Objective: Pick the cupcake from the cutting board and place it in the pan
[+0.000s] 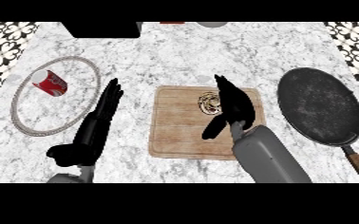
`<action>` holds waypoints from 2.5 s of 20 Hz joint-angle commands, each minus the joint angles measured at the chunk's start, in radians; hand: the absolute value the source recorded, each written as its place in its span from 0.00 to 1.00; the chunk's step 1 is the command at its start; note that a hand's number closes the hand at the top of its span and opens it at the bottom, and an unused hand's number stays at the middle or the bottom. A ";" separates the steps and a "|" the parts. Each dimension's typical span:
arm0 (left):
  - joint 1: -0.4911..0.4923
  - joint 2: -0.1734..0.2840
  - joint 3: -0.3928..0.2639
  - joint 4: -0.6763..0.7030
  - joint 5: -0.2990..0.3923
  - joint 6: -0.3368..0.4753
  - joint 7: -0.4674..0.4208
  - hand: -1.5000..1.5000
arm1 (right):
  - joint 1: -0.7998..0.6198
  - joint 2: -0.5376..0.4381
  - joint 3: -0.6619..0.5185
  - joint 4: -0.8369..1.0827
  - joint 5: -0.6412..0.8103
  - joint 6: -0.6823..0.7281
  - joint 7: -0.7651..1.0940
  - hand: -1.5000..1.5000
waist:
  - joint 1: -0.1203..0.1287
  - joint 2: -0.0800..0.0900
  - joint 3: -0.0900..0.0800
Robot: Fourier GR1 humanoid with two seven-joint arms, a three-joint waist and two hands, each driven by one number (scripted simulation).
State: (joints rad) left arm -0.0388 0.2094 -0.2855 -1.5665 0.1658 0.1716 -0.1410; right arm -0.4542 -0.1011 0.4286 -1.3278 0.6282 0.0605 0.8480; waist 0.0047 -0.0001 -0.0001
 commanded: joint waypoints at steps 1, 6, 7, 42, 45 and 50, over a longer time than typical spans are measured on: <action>-0.004 -0.013 0.036 0.080 0.000 -0.068 -0.063 0.50 | -0.007 0.007 -0.073 0.076 0.030 -0.016 -0.072 0.00 | -0.002 0.001 0.000; 0.015 -0.032 0.044 -0.026 -0.039 -0.060 0.039 0.50 | 0.006 0.064 -0.108 0.094 0.078 -0.033 -0.114 0.00 | -0.001 0.000 0.000; -0.011 -0.047 0.053 -0.020 -0.041 -0.044 0.054 0.50 | -0.087 0.089 -0.153 0.179 0.068 -0.028 -0.109 0.00 | 0.001 0.001 0.000; 0.061 -0.099 0.133 -0.015 -0.103 -0.111 0.001 0.50 | 0.236 0.049 0.114 -0.045 0.339 -0.111 -0.268 1.00 | -0.026 -0.010 -0.001; 0.035 -0.111 0.119 -0.020 -0.125 -0.096 0.027 0.50 | 0.320 -0.034 0.157 -0.237 0.430 -0.124 -0.200 1.00 | -0.025 -0.008 -0.001; 0.036 -0.087 0.157 0.008 -0.092 -0.133 -0.005 0.50 | 0.325 -0.072 0.164 -0.459 0.582 -0.201 -0.114 1.00 | -0.028 -0.008 -0.001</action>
State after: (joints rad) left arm -0.0004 0.1120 -0.1491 -1.5684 0.0595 0.0540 -0.1324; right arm -0.1792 -0.1334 0.5660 -1.6039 1.1200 -0.1089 0.6846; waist -0.0208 -0.0093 -0.0013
